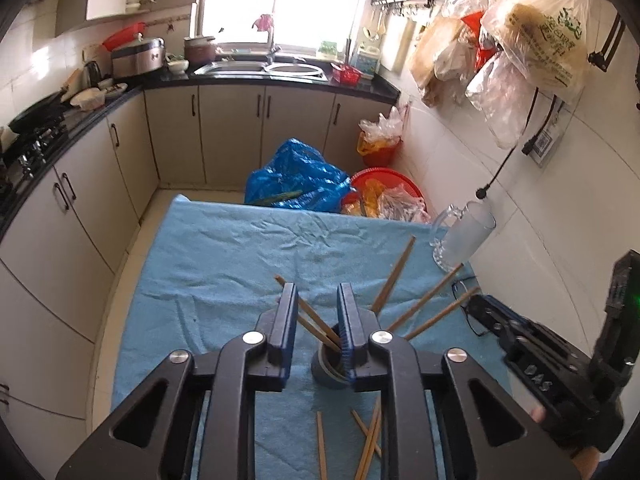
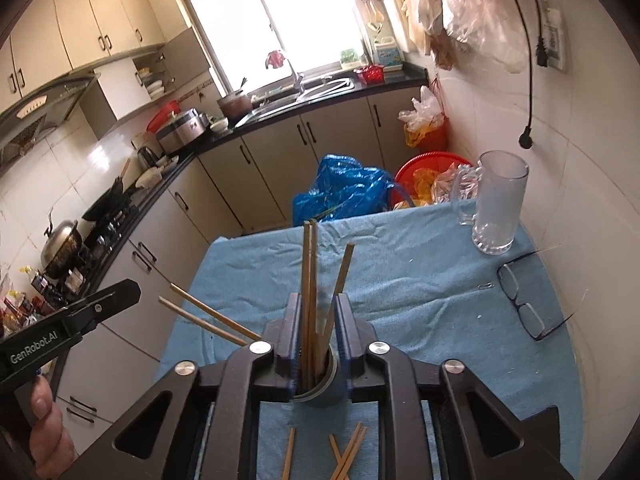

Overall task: Organize utensils
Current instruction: 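Open the right tool into the cup while the left tool releases its chopstick, then move both tools to the loose chopsticks and grasp one with each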

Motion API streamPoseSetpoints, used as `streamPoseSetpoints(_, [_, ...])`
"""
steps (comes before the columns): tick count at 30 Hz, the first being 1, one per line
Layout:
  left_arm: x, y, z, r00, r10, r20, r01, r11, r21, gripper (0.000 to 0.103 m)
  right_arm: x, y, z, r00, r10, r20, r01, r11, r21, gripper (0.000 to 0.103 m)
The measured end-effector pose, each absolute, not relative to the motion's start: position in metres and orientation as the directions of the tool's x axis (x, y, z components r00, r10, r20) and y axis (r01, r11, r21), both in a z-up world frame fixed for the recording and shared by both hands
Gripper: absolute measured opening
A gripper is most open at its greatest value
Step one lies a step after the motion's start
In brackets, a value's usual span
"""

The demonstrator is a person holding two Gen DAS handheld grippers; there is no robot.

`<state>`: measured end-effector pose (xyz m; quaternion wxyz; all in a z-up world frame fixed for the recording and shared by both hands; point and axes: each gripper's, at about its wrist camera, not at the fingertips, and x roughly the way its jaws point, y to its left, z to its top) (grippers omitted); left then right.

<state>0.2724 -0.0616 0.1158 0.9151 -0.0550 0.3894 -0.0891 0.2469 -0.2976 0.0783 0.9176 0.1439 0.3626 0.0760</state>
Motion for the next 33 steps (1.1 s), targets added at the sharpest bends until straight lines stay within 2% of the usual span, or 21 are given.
streamPoseSetpoints(2, [0.269,-0.059,0.120,0.693,-0.193,-0.694,0.110,0.981,-0.162,0.021,0.241,-0.303,0.083,0.735,0.241,-0.633,-0.028,0.945,0.327,0.020])
streamPoseSetpoints(7, [0.257,-0.052,0.126,0.725,-0.145,-0.673,0.075,0.988,-0.131,0.033,0.225,-0.321,0.094,0.756,0.229,-0.613,0.005,0.934,0.356,0.025])
streamPoseSetpoints(18, [0.234,-0.049,0.122,0.743,-0.081,-0.664,0.051,0.997,-0.064,0.037,0.193,-0.340,0.080,0.731,0.231,-0.642,0.061,0.915,0.399,0.030])
streamPoseSetpoints(33, [0.217,-0.048,0.105,0.718,-0.056,-0.694,0.048,0.998,-0.031,0.039,0.170,-0.339,0.033,0.647,0.270,-0.713,0.095,0.899,0.427,0.030])
